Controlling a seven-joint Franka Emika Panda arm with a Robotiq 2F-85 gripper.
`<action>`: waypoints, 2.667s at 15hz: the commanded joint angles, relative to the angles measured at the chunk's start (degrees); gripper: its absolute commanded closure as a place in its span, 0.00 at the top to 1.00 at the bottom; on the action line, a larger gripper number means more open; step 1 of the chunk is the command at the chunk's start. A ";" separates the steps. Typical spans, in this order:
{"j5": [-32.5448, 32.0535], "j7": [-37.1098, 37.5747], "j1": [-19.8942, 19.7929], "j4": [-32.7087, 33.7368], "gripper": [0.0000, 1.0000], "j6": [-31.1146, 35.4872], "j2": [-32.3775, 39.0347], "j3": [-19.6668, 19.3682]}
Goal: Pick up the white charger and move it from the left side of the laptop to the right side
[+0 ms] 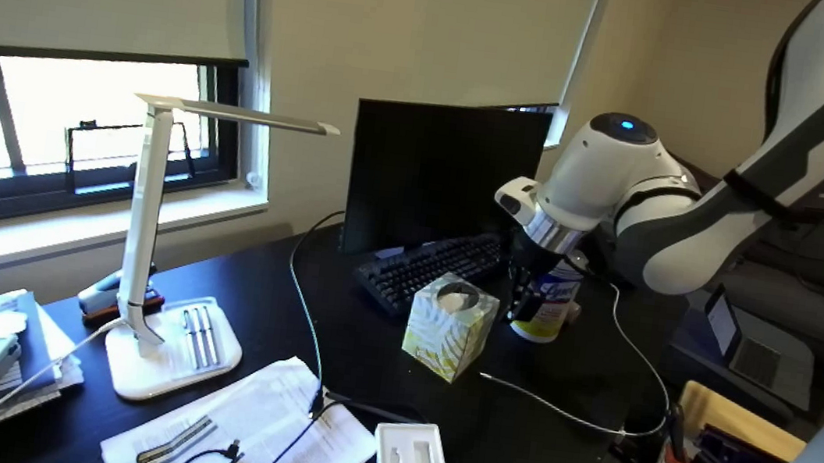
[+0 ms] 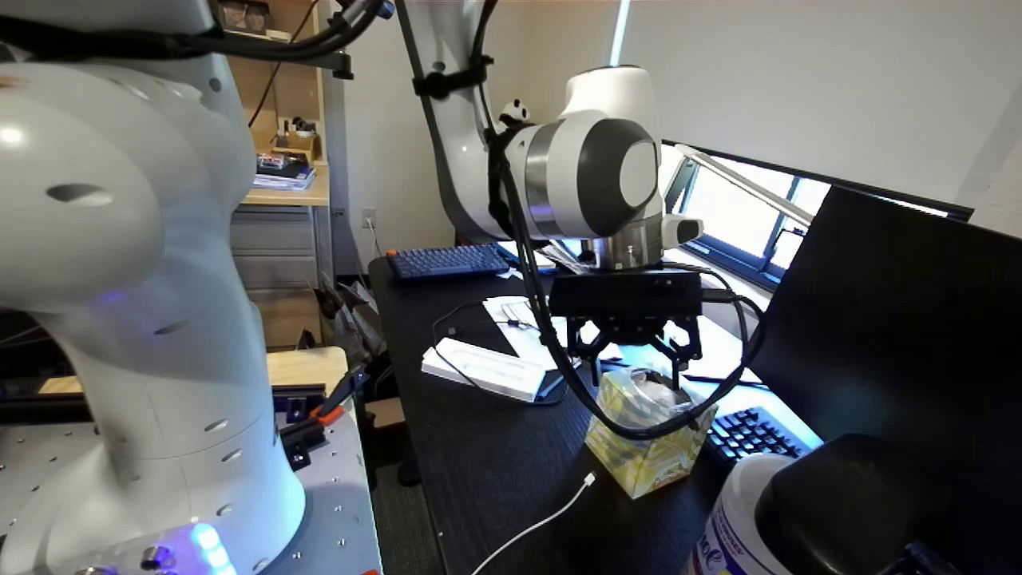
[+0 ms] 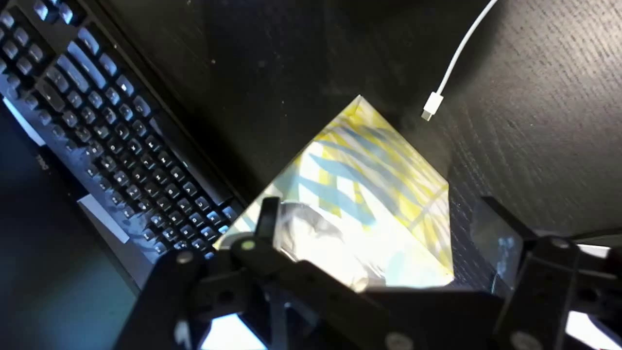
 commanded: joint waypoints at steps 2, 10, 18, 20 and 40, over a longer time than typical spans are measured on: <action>-16.14 17.61 -0.73 -0.09 1.00 3.39 6.77 0.43; -46.55 46.79 0.21 -0.64 1.00 11.76 13.96 -4.01; -47.84 48.85 0.10 0.20 1.00 10.40 13.47 -3.77; -46.47 55.37 -0.46 0.06 1.00 11.66 11.96 -4.12; -46.91 67.42 -4.47 8.41 1.00 20.41 32.14 -10.48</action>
